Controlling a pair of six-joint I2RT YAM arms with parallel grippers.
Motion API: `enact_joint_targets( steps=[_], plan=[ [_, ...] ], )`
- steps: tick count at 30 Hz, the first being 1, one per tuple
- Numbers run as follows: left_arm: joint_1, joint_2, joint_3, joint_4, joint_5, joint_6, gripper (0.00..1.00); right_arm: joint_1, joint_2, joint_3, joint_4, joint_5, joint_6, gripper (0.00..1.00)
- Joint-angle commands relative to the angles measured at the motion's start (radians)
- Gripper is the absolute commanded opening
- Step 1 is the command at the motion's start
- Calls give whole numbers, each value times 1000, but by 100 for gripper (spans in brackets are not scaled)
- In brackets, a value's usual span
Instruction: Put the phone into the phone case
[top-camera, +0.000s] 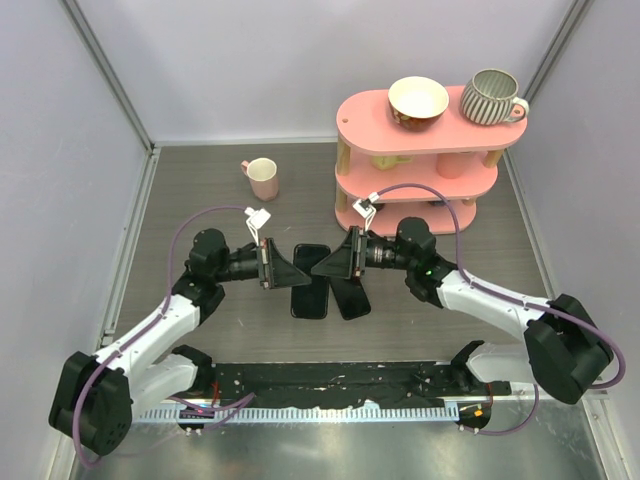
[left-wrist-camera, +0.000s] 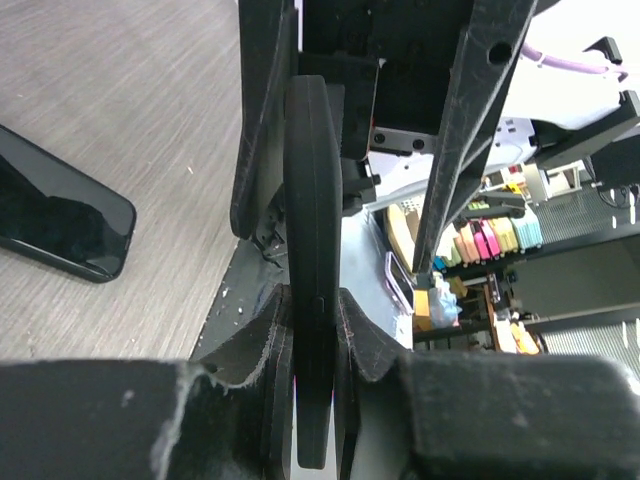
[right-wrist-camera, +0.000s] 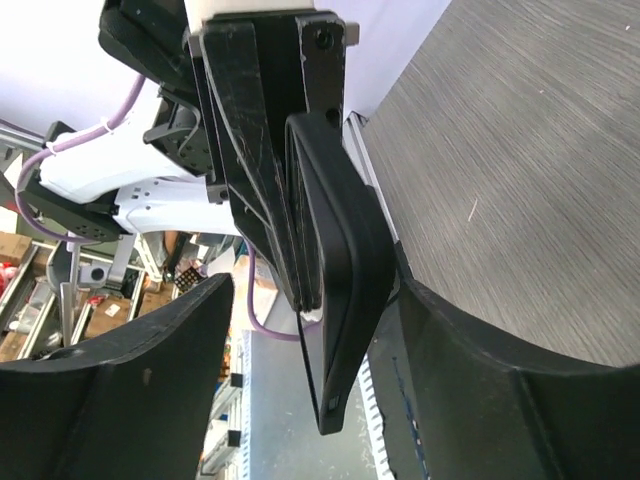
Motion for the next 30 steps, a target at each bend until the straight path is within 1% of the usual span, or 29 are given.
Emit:
enact_joint_targets(
  steps=[1,5,8,9,11,12,13,16,17,18,19,20,23,26,28,30],
  plan=[
    [-15,-11,53,77,76,-14,0,-17,-40,43,82,13,13,69],
    [-18,8,54,91,93,-25,0,-29,-61,40,114,-7,17,59],
    [-18,16,51,94,96,-33,0,-33,-73,31,119,-15,24,42],
    [-18,18,53,95,95,-33,0,-35,-78,28,122,-15,25,31],
    [-18,22,54,95,99,-34,0,-35,-89,25,117,-13,24,15],
    [-18,28,60,92,104,-34,0,-35,-90,29,93,-10,10,4],
    [-18,30,63,86,108,-34,0,-35,-90,34,77,-10,5,1],
    [-18,56,79,45,118,-16,0,-35,-99,63,-48,29,-70,1],
    [-18,62,83,34,115,-7,0,-35,-105,77,-121,39,-96,4],
    [-18,73,83,28,113,1,0,-35,-109,93,-134,36,-108,13],
    [-20,77,82,23,109,3,0,-35,-112,100,-137,33,-104,24],
    [-18,79,80,22,105,4,0,-35,-115,106,-151,33,-104,41],
    [-18,88,77,9,96,10,0,-37,-141,120,-173,46,-102,54],
    [-20,90,77,3,87,13,0,-40,-152,126,-183,51,-90,55],
    [-18,90,74,0,84,16,0,-40,-152,123,-171,40,-81,53],
    [-18,91,82,-26,75,38,0,-40,-150,112,-141,28,-58,37]
  ],
)
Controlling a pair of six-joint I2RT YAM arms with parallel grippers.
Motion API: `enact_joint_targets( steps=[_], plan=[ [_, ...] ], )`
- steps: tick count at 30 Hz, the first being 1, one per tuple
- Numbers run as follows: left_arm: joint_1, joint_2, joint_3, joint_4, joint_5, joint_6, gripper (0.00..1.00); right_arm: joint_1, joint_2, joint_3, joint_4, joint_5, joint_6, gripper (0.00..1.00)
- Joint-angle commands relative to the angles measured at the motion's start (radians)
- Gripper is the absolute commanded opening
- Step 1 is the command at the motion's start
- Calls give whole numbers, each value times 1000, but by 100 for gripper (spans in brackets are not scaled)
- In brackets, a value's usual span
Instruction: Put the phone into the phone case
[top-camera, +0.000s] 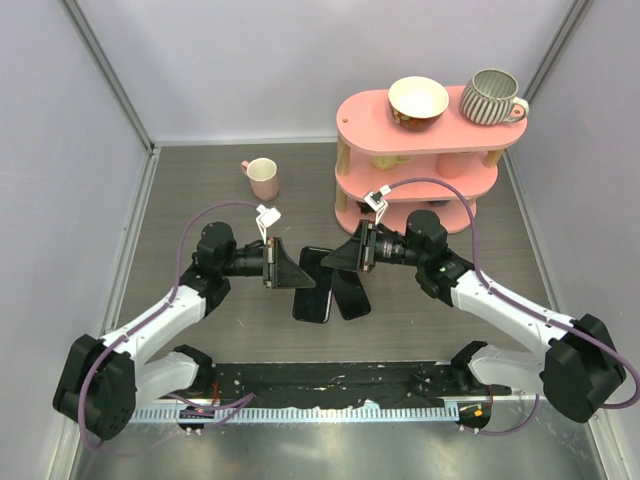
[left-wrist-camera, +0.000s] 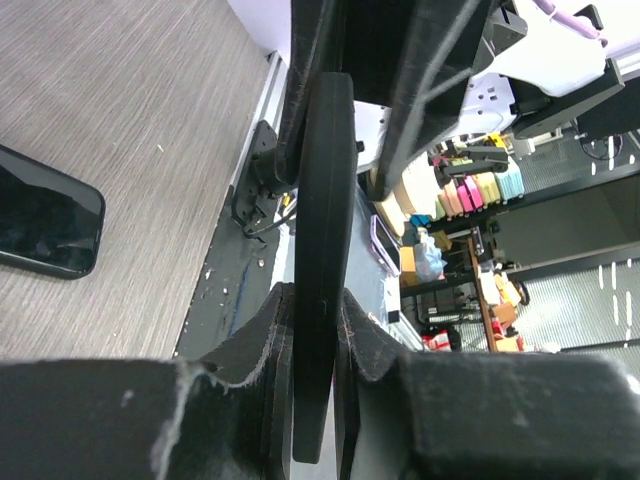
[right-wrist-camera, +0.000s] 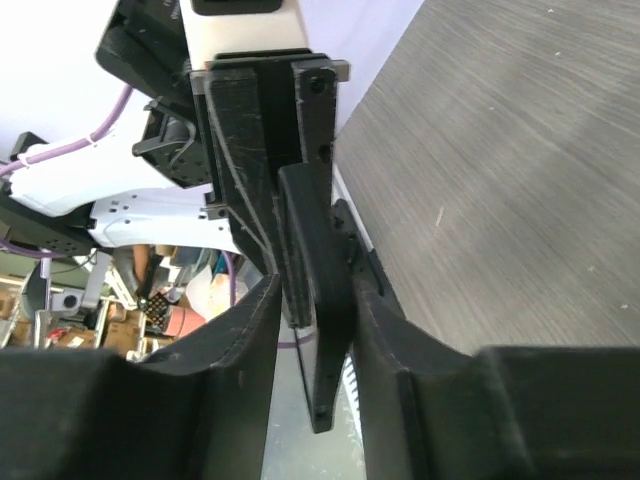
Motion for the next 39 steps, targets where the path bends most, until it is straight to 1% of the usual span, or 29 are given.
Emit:
enact_joint_targets(
  steps=[1,2,3,4,5,7,8,11,12,13,17,19,20,21,22,24,25,26,30,31,33,34,35,37,39],
  plan=[
    [2,2,43,-88,-28,35,0,-3,-42,44,86,-16,22,27],
    [2,3,49,-104,-34,58,0,-3,-43,42,87,-16,20,12],
    [2,5,54,-127,-43,75,0,-3,-45,41,86,-16,16,7],
    [0,6,63,-192,-50,98,0,-3,-46,42,80,-12,8,3],
    [0,11,76,-225,-59,130,0,-3,-51,45,61,-4,0,1],
    [2,23,81,-246,-65,132,0,-2,-57,51,23,30,-33,2],
    [2,25,81,-243,-64,124,0,-3,-59,68,-29,34,-53,22],
    [0,17,84,-233,-74,117,0,-3,-72,77,-48,25,-58,56],
    [2,11,84,-230,-76,111,0,-3,-78,73,-37,19,-38,60],
    [2,8,84,-227,-80,107,0,-5,-83,71,-32,21,-35,61],
    [2,-1,86,-214,-87,91,0,-5,-100,61,-19,34,-3,60],
    [2,-1,86,-210,-88,86,0,-5,-102,51,-5,27,15,56],
    [2,-1,81,-208,-88,87,0,-5,-102,44,10,25,20,47],
    [2,-1,80,-207,-91,84,0,-5,-100,41,17,22,25,42],
    [2,2,77,-204,-91,77,0,-5,-98,38,23,21,28,31],
    [2,3,72,-181,-94,63,0,-5,-97,31,32,19,29,17],
    [2,6,72,-177,-96,54,0,-5,-92,30,37,16,31,6],
    [2,6,77,-177,-97,52,0,-5,-92,28,41,14,35,1],
    [2,8,86,-199,-120,64,0,-5,-88,39,15,36,31,1],
    [2,6,92,-208,-131,69,0,-5,-86,41,9,37,28,11],
    [2,19,104,-277,-180,94,0,-5,-89,38,9,36,28,26],
    [2,23,112,-289,-186,100,0,-5,-92,36,9,34,28,41],
    [2,32,109,-273,-189,94,0,-3,-101,33,9,33,28,47],
    [2,40,95,-256,-217,62,0,-3,-115,31,-9,41,9,54],
    [2,51,92,-248,-231,48,0,-3,-132,31,-28,59,-27,54]
  ],
)
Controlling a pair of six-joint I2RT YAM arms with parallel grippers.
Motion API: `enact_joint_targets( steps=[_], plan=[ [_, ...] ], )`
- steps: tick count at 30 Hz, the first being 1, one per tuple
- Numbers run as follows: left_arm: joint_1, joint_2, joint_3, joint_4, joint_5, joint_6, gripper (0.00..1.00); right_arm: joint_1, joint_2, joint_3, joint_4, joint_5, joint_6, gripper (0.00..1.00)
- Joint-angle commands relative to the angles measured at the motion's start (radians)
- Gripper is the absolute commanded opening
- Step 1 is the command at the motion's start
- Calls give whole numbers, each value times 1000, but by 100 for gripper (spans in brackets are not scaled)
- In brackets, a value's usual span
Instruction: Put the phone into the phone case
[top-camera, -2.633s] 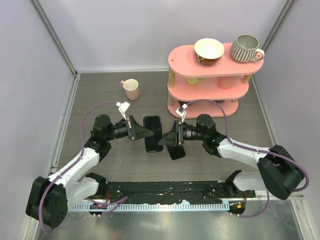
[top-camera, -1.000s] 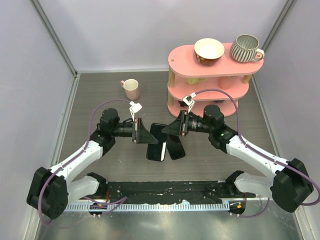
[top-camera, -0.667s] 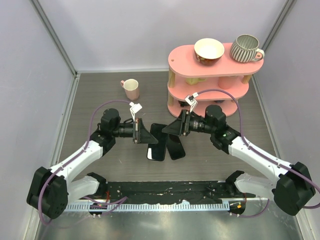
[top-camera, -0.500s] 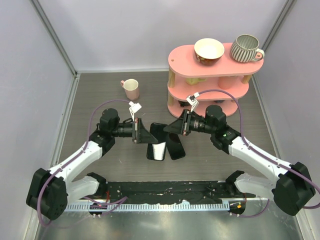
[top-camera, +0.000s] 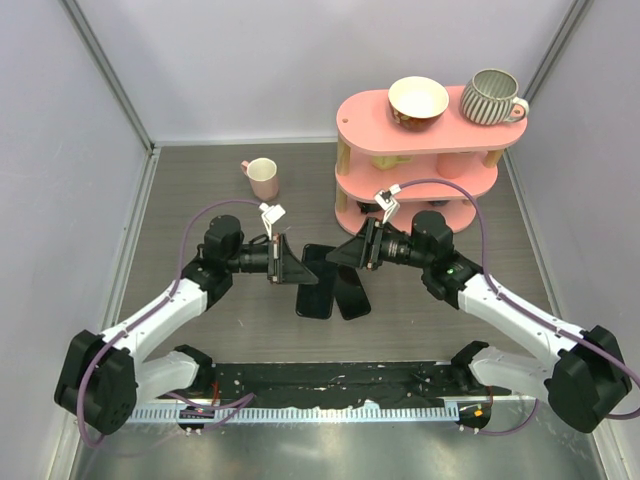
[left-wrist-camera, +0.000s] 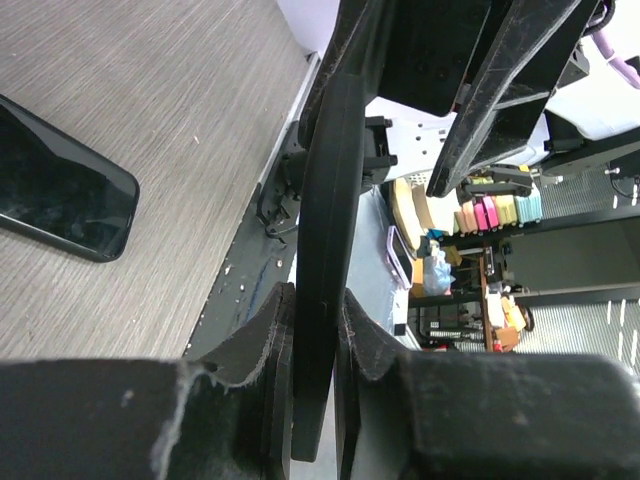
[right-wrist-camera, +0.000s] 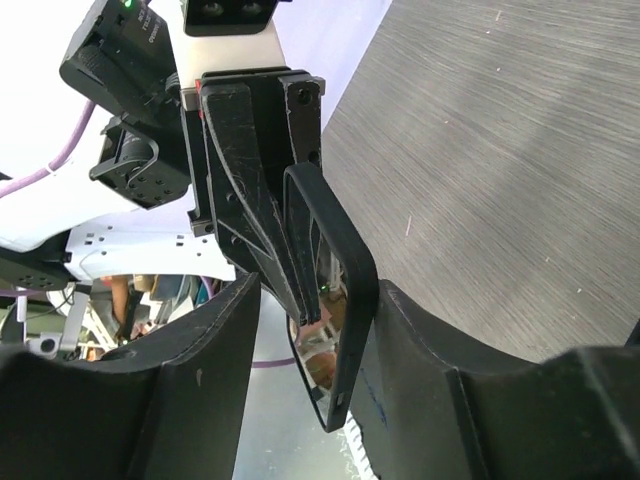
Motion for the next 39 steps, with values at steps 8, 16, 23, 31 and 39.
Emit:
enact_joint_targets(
  steps=[8,16,23,31,39],
  plan=[
    [12,42,5,-32,-173,-46,0,15,-80,57,-22,41,-91,1],
    [5,54,36,-107,-228,-2,0,44,-62,129,-221,190,-196,21],
    [5,98,-35,83,-234,-171,0,44,-57,159,-410,423,-213,70],
    [6,193,-46,-12,-304,-130,0,44,-92,117,-490,589,-216,81],
    [9,341,-44,-57,-408,-92,0,44,-68,73,-497,583,-240,80]
  ],
)
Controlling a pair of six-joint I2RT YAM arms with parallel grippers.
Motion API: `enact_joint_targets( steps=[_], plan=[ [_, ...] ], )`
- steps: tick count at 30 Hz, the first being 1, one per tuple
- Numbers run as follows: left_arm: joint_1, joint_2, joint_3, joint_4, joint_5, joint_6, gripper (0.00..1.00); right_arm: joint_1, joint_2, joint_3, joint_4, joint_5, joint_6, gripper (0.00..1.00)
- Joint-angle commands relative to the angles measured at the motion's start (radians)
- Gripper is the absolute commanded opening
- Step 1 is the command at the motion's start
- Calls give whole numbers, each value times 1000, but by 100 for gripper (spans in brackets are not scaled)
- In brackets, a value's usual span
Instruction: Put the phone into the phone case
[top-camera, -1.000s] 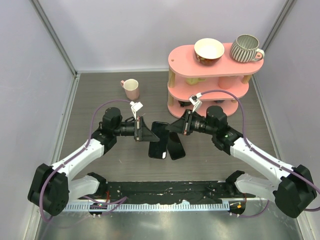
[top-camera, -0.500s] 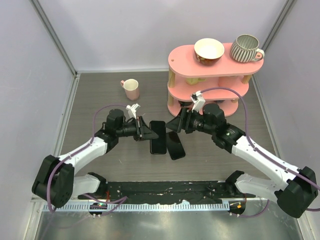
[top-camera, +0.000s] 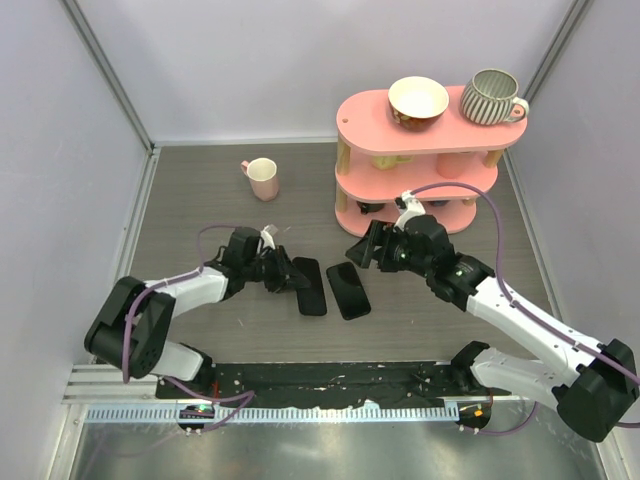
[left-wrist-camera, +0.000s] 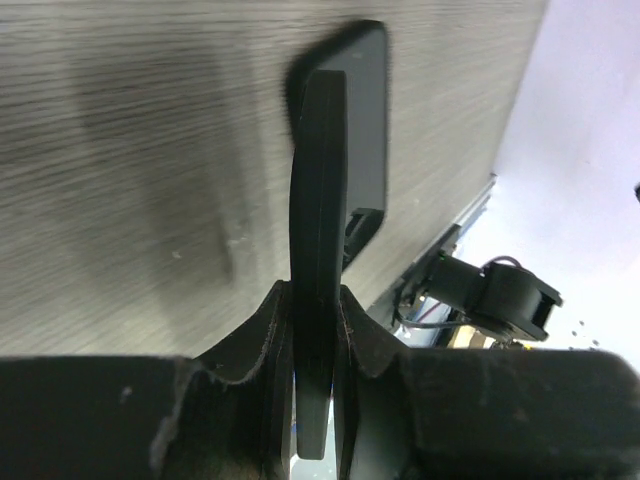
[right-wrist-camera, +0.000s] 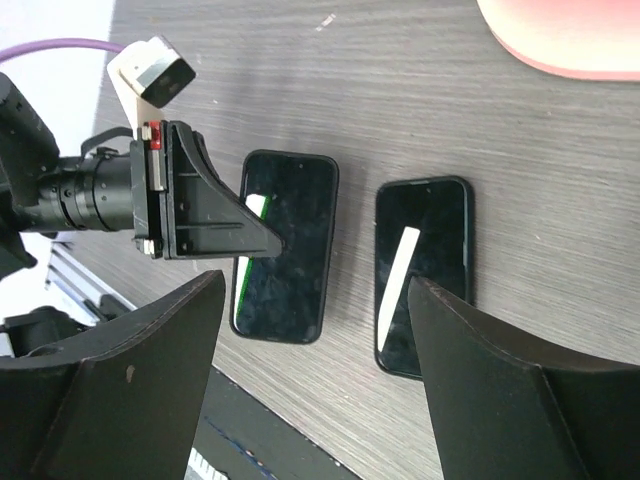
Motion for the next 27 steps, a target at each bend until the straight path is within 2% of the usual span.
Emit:
enact_joint_targets(
  steps=[1,5,10,14,22,27],
  plan=[
    [2,68,11,53,-6,10,0,3,7,-14,-16,29,-40,80],
    [2,129,15,75,13,4,0,3,-12,-32,-28,46,-56,79],
    [2,151,8,49,-13,21,21,3,-22,-38,-33,57,-56,80],
    [2,138,53,-95,-57,102,36,3,-22,-18,-68,92,-63,80],
    [4,68,137,-283,-143,191,42,3,-36,78,-217,172,-85,80],
    [2,11,202,-421,-202,243,50,3,-64,153,-335,171,-117,90]
  ],
)
